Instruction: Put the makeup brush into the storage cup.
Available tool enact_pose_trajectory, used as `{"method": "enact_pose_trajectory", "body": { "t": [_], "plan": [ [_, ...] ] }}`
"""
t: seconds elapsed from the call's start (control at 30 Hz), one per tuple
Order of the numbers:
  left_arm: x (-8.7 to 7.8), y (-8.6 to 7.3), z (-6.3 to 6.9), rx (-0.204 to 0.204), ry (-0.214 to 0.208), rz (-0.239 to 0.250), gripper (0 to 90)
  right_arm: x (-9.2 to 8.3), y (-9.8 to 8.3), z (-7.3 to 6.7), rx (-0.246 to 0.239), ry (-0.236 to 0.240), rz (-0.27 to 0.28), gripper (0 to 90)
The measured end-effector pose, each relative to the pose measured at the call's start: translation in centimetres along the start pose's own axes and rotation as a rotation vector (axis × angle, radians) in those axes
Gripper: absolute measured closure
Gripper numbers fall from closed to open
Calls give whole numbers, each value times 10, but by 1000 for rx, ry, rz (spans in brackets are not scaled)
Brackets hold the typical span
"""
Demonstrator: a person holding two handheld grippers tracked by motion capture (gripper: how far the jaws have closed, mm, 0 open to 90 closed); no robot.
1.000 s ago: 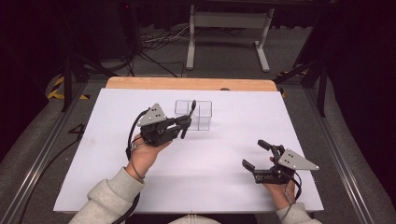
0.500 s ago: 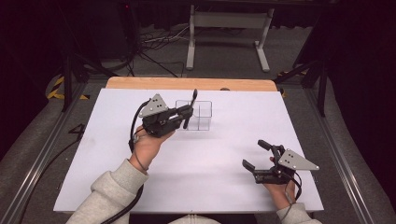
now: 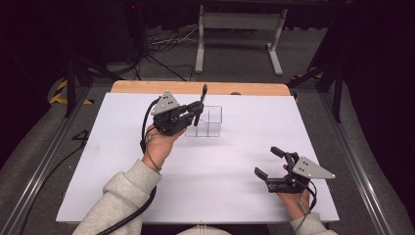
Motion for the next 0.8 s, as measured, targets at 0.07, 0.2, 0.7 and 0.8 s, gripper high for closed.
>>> {"method": "enact_pose_trajectory", "body": {
  "t": [0.07, 0.2, 0.7, 0.8],
  "plan": [
    [4, 0, -2, -11, 6, 4, 778, 0, 0, 0, 1, 0, -2, 78],
    [9, 1, -3, -14, 22, 12, 778, 0, 0, 0, 0, 1, -1, 78],
    [30, -2, -7, -30, 82, 38, 778, 0, -1, 0, 0, 7, 3, 78],
    [36, -2, -7, -30, 101, 44, 778, 0, -1, 0, -1, 10, 4, 78]
  ]
}}
Point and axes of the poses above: each handheld gripper's, and its own axes: x roughly forward along the jaws, y roughly out of its top, z roughly to its right, the point moved 4 cm from there along x, roughly forward along the jaws, and after that the axes turned 5 degrees about y, right-handed, at the moved point
